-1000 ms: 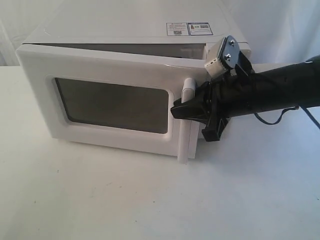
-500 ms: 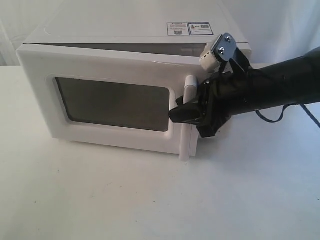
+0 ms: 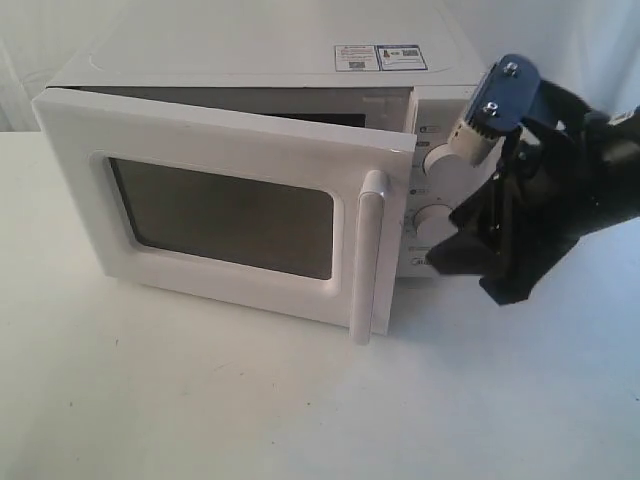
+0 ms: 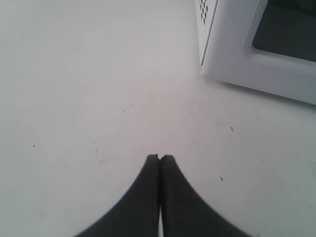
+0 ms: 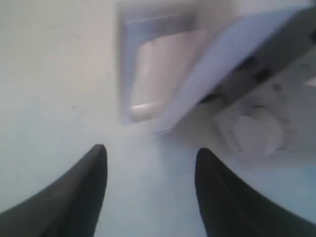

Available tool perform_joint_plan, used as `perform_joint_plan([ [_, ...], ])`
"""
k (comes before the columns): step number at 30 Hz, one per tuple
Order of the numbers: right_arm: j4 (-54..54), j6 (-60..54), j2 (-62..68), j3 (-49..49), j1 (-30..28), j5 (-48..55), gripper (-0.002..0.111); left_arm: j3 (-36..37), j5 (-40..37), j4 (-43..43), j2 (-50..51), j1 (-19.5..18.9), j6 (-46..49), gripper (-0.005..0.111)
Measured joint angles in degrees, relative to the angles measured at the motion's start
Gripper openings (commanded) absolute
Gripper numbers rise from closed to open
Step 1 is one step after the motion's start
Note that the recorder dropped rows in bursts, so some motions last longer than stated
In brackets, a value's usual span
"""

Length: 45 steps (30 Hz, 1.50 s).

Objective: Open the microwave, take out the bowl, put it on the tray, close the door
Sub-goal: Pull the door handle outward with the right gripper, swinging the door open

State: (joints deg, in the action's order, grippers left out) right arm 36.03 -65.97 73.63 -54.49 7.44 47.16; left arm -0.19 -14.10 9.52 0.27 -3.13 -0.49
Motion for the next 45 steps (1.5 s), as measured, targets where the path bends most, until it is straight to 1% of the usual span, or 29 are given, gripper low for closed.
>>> perform_joint_plan([
  [1, -0.5, 1.3, -0.6, 0.0, 0.0, -3.5, 0.048, 0.0, 0.0, 0.0, 0.0, 0.0, 0.0, 0.0],
  [2, -0.4, 2.4, -1.0, 0.1, 0.0, -7.5, 0.041, 0.0, 0.0, 0.0, 0.0, 0.0, 0.0, 0.0],
  [4, 2.4, 4.5, -1.0, 0.3, 0.0, -15.2, 0.023, 0.0, 0.0, 0.0, 0.0, 0.0, 0.0, 0.0],
  [6, 6.4, 5.4, -0.7, 0.3, 0.0, -20.7, 0.0, 0.0, 0.0, 0.0, 0.0, 0.0, 0.0, 0.0],
  [9, 10.4, 6.0, 0.1, 0.3, 0.0, -25.3, 0.0, 0.0, 0.0, 0.0, 0.0, 0.0, 0.0, 0.0],
  [12, 12.0, 6.0, 1.0, 0.3, 0.0, -26.2, 0.0, 0.0, 0.0, 0.0, 0.0, 0.0, 0.0, 0.0],
  [18, 13.8, 5.9, 2.4, 0.3, 0.4, -24.0, 0.0, 0.0, 0.0, 0.0, 0.0, 0.0, 0.0, 0.0],
  [23, 17.3, 1.0, 3.1, 0.3, 3.2, -22.1, 0.0, 0.0, 0.0, 0.0, 0.0, 0.0, 0.0, 0.0],
  [27, 17.8, -0.3, 3.1, 0.4, 4.6, -19.3, 0.0, 0.0, 0.0, 0.0, 0.0, 0.0, 0.0, 0.0],
  [31, 17.8, -0.7, 3.2, 0.4, 4.6, -12.1, 0.0, 0.0, 0.0, 0.0, 0.0, 0.0, 0.0, 0.0],
  [38, 18.7, -1.0, 3.2, 0.4, 5.1, -3.6, 0.0, 0.0, 0.0, 0.0, 0.0, 0.0, 0.0, 0.0],
  [42, 20.4, -5.6, 3.1, 0.4, 5.1, 5.6, 0.0, 0.0, 0.0, 0.0, 0.0, 0.0, 0.0, 0.0],
  [45, 25.9, -11.4, 3.2, 0.4, 5.1, 13.8, 0.0, 0.0, 0.0, 0.0, 0.0, 0.0, 0.0, 0.0],
])
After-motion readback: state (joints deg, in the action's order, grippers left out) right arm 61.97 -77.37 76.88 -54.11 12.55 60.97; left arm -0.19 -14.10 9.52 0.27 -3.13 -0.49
